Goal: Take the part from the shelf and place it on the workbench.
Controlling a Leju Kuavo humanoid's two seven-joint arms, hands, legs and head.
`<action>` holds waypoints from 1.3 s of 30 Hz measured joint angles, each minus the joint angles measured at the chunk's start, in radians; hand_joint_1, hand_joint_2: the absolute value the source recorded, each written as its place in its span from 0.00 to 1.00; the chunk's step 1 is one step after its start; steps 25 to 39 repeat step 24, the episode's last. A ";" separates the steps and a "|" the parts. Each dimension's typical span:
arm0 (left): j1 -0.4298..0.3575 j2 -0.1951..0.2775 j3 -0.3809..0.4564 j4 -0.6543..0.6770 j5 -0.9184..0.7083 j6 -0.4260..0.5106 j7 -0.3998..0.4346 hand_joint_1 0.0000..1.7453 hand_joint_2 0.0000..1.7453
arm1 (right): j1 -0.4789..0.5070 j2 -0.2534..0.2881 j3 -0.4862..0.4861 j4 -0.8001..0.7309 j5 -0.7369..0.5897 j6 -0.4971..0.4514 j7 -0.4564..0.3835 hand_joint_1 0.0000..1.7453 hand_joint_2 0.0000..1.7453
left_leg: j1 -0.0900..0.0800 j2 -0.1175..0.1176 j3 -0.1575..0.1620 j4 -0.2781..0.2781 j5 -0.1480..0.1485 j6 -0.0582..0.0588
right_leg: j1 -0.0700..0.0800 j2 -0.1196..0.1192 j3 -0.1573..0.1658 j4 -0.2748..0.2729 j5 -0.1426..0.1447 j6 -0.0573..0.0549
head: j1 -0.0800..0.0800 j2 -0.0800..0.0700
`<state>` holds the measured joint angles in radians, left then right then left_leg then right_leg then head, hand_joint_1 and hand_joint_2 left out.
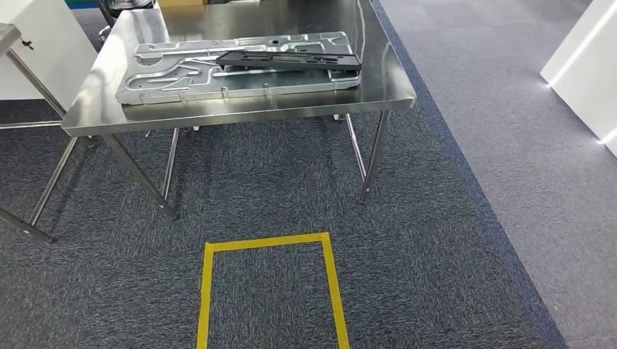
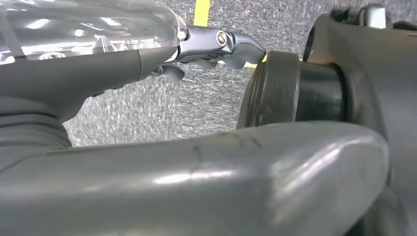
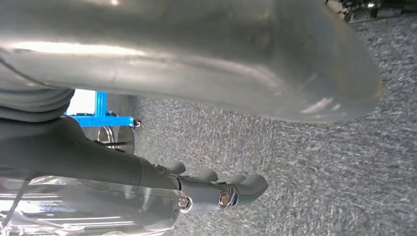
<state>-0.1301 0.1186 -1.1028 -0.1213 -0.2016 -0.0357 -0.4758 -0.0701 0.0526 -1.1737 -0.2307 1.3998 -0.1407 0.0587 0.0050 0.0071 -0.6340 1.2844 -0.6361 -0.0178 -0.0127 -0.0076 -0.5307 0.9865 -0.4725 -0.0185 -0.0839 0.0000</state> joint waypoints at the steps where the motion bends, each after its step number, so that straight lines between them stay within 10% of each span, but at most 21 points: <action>1: 0.001 0.000 -0.001 0.000 0.020 -0.001 0.000 0.00 0.00 | 0.000 0.000 -0.002 0.000 -0.001 0.000 0.000 0.00 0.50 | 0.002 0.000 0.000 0.002 0.013 -0.002 | 0.000 0.000 -0.001 0.003 0.000 0.001 | 0.000 0.000; 3: 0.002 0.000 -0.003 0.000 0.042 -0.002 0.000 0.00 0.00 | 0.000 0.000 -0.004 0.001 -0.003 0.002 0.000 0.00 1.00 | 0.008 0.000 0.052 -0.104 0.083 -0.003 | -0.001 0.002 -0.002 0.010 -0.002 0.005 | 0.000 0.000; 6: 0.001 0.002 -0.007 0.000 0.044 -0.002 0.002 0.00 0.00 | -0.001 0.000 -0.008 0.002 -0.010 0.003 0.002 0.00 1.00 | 0.007 -0.001 0.118 -0.262 0.134 0.008 | 0.003 0.004 -0.009 0.022 -0.006 0.021 | 0.000 0.000; 10: 0.002 0.002 -0.012 0.000 0.044 -0.002 0.002 0.00 0.00 | -0.002 0.000 -0.015 0.002 -0.017 0.004 0.004 0.00 1.00 | 0.005 -0.002 0.113 -0.277 0.140 0.037 | 0.000 0.004 -0.020 0.035 -0.011 0.046 | 0.000 0.000; 14: 0.001 0.002 -0.015 0.000 0.044 0.000 0.002 0.00 0.00 | -0.002 0.000 -0.019 0.004 -0.018 0.006 0.004 0.00 1.00 | 0.004 0.001 0.104 -0.280 0.151 0.055 | -0.003 0.005 -0.118 0.249 -0.132 0.056 | 0.000 0.000; 16: 0.002 0.002 -0.016 0.000 0.044 0.000 0.002 0.00 0.00 | 0.000 0.000 -0.020 0.004 -0.018 0.006 0.004 0.00 1.00 | 0.001 0.001 0.100 -0.279 0.152 0.057 | -0.002 0.005 -0.144 0.309 -0.139 0.055 | 0.000 0.000; 20: 0.001 0.002 -0.018 0.000 0.042 0.000 0.002 0.00 0.00 | -0.001 0.000 -0.020 0.004 -0.015 0.006 0.017 0.00 1.00 | -0.002 0.000 0.101 -0.272 0.149 0.053 | -0.011 0.005 -0.032 0.089 -0.026 0.071 | 0.000 0.000; 22: 0.000 0.003 -0.018 0.000 0.042 0.000 0.002 0.00 0.00 | -0.001 0.001 -0.020 0.005 -0.013 0.006 0.022 0.00 1.00 | -0.006 0.000 0.100 -0.268 0.147 0.051 | -0.015 0.006 -0.007 0.037 -0.018 0.080 | 0.000 0.000; 24: 0.000 0.004 -0.018 0.000 0.042 0.000 0.003 0.00 0.00 | -0.002 0.002 -0.020 0.005 -0.012 0.005 0.024 0.00 0.67 | -0.008 -0.002 0.098 -0.264 0.144 0.050 | -0.014 0.009 -0.006 0.033 -0.017 0.073 | 0.000 0.000; 39: 0.000 0.004 -0.018 0.000 0.042 0.000 0.003 0.00 0.00 | -0.002 0.002 -0.020 0.005 -0.012 0.005 0.024 0.00 0.67 | -0.008 -0.002 0.098 -0.264 0.144 0.050 | -0.014 0.009 -0.006 0.033 -0.017 0.073 | 0.000 0.000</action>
